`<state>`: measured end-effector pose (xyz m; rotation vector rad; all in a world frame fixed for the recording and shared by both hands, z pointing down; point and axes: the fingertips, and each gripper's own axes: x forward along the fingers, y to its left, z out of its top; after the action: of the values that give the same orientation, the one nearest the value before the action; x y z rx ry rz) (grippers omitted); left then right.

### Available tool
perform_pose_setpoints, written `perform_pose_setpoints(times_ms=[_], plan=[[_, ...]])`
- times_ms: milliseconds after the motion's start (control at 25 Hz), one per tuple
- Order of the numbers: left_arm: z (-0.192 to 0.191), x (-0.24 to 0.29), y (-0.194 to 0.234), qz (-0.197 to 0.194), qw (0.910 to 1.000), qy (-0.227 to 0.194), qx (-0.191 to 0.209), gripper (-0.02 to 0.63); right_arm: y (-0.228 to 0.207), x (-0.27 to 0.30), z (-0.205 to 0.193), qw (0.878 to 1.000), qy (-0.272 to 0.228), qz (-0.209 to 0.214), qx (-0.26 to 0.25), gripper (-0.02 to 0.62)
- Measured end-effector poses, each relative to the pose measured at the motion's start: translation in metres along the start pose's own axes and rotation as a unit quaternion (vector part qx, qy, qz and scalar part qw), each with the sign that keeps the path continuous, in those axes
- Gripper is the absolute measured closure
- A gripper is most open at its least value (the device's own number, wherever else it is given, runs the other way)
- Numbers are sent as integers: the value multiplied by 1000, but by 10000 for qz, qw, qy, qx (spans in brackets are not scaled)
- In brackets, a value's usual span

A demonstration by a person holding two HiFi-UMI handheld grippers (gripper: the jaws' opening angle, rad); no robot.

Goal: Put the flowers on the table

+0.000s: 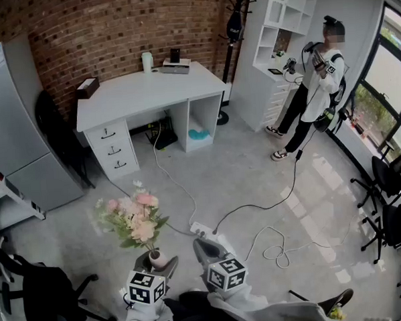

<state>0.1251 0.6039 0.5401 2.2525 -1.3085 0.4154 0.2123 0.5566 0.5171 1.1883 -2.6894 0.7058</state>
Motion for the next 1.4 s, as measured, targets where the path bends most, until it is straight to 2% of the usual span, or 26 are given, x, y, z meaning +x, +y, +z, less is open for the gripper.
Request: perform_pose_setpoints(times_ms=[160, 360, 520, 760, 1040, 1400], plan=[[-11, -12, -4, 111, 9999, 50, 73, 330, 7, -12, -9, 9999, -97, 46, 111, 595], [-16, -10, -18, 64, 9999, 73, 130, 330, 2, -24, -16, 9997, -71, 1, 221, 597], [-15, -10, -25, 4, 9998, 106, 172, 330, 8, -27, -17, 9993, -77, 126, 358, 595], [-11, 2, -23, -15, 9998, 84, 200, 331, 4, -21, -21, 9991, 30, 162, 397, 595], [8, 36, 7, -45, 9999, 28, 129, 331, -28, 9, -6, 9992, 48, -74, 382, 595], [72, 87, 80, -50, 9998, -129, 158, 330, -50, 99, 43, 9995, 44, -70, 320, 595]])
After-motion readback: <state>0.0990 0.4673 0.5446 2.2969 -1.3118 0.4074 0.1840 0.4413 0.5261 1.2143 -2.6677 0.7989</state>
